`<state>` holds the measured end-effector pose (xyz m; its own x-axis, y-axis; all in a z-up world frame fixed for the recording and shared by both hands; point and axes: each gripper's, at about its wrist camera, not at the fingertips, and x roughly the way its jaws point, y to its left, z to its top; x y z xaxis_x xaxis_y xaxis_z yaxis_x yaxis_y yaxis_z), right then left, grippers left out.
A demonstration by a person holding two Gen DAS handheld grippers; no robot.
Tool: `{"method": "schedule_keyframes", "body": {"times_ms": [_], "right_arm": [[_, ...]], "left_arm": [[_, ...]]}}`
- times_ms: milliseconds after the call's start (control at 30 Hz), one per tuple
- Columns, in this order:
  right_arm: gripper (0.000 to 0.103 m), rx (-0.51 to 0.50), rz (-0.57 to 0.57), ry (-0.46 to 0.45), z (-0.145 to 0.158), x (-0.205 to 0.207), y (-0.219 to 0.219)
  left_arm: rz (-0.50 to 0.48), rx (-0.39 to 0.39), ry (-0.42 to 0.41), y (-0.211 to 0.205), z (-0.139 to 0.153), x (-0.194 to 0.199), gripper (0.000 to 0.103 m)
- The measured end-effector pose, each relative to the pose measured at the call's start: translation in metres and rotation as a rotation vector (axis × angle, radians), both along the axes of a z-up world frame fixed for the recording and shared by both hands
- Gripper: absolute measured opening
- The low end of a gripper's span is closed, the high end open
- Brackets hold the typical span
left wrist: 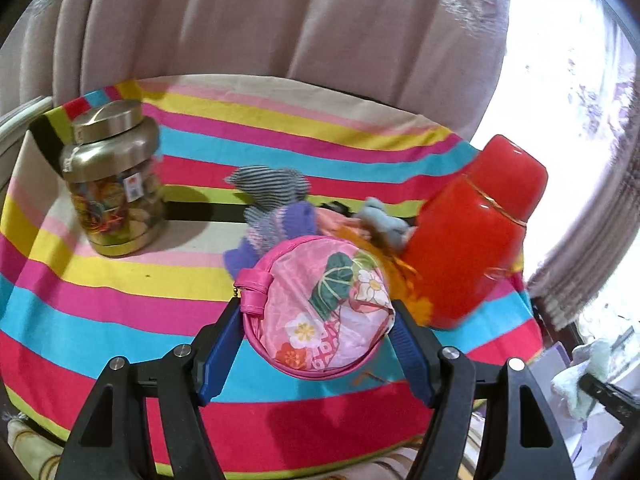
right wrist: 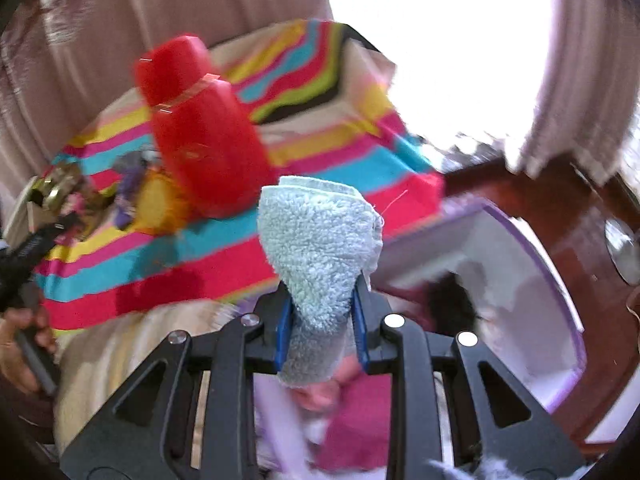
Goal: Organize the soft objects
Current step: 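Carry the pink round pouch and white towel over the white box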
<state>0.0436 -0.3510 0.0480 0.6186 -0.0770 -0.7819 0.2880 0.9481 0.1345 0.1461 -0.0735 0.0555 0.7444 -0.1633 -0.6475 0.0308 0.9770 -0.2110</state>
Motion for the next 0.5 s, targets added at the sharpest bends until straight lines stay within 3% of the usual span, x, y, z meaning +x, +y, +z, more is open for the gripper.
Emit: {"method": "schedule_keyframes", "body": {"times_ms": [300, 500], "right_arm": [[0.03, -0.003, -0.084, 0.142, -0.035, -0.041, -0.042], [0.032, 0.009, -0.038, 0.252, -0.053, -0.063, -0.045]], "left_arm": [[-0.123, -0.008, 0.006, -0.053, 0.004, -0.018, 0.071], [-0.188, -0.001, -0.001, -0.081, 0.008, -0.027, 0.071]]}}
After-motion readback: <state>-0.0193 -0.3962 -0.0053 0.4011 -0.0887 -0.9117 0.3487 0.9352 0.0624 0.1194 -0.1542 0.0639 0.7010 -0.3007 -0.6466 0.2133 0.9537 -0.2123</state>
